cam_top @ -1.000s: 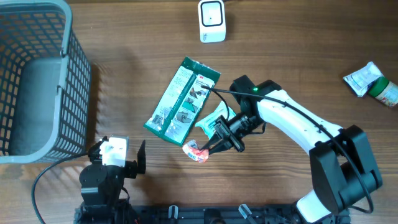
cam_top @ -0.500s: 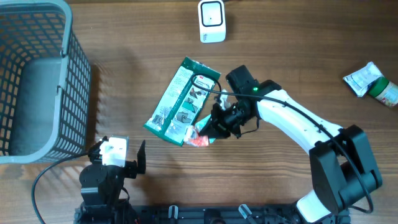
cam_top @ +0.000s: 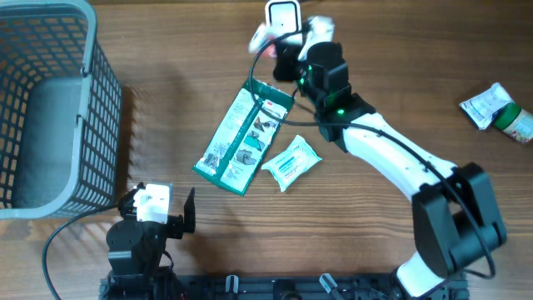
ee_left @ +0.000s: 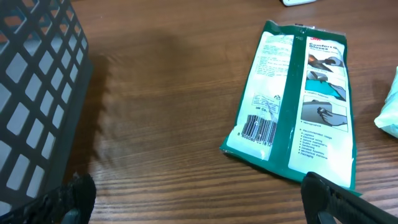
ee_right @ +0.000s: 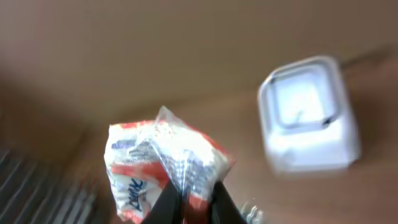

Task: Scan the item barcode
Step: 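Carry red box up to the scanner face with right gripper, then swing red box to right table edge and open right gripper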

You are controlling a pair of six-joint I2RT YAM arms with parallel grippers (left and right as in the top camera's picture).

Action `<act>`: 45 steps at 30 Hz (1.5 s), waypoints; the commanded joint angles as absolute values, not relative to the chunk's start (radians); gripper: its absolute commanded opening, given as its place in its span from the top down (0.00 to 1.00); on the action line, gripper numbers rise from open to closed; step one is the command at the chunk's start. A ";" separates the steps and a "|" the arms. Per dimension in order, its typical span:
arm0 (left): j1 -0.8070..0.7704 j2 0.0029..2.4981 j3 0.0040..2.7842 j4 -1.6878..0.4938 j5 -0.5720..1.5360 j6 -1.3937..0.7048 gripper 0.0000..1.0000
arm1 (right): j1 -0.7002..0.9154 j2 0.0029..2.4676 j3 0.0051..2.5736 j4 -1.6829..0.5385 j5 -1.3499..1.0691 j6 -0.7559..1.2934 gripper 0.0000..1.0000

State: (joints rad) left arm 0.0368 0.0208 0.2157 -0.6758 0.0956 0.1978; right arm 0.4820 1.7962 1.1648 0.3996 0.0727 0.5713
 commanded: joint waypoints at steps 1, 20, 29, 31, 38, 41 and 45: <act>0.036 0.014 0.215 -0.674 0.104 0.209 0.00 | 0.462 1.925 1.174 0.600 0.268 0.448 0.95; 0.036 0.014 0.215 -0.674 0.104 0.209 0.00 | 0.387 2.431 1.701 0.555 0.197 0.422 0.95; 0.036 0.014 0.215 -0.674 0.104 0.209 0.00 | 0.378 2.329 1.701 0.411 0.190 0.418 0.96; 0.036 0.014 0.215 -0.674 0.104 0.209 0.00 | 0.357 2.218 1.701 0.261 0.197 0.417 0.96; 0.036 0.014 0.215 -0.675 0.104 0.209 0.00 | 0.208 1.955 1.701 -0.561 0.528 0.472 0.96; 0.036 0.014 0.215 -0.675 0.104 0.210 0.00 | 0.064 1.969 1.673 -0.832 0.624 0.641 0.96; 0.036 0.014 0.215 -0.674 0.104 0.209 0.00 | -0.152 1.974 1.577 -0.918 0.614 0.764 0.95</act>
State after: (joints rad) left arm 0.0368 0.0196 0.2157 -0.6769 0.0959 0.1978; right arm -0.0372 1.9499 1.6440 -0.8936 0.5537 0.6270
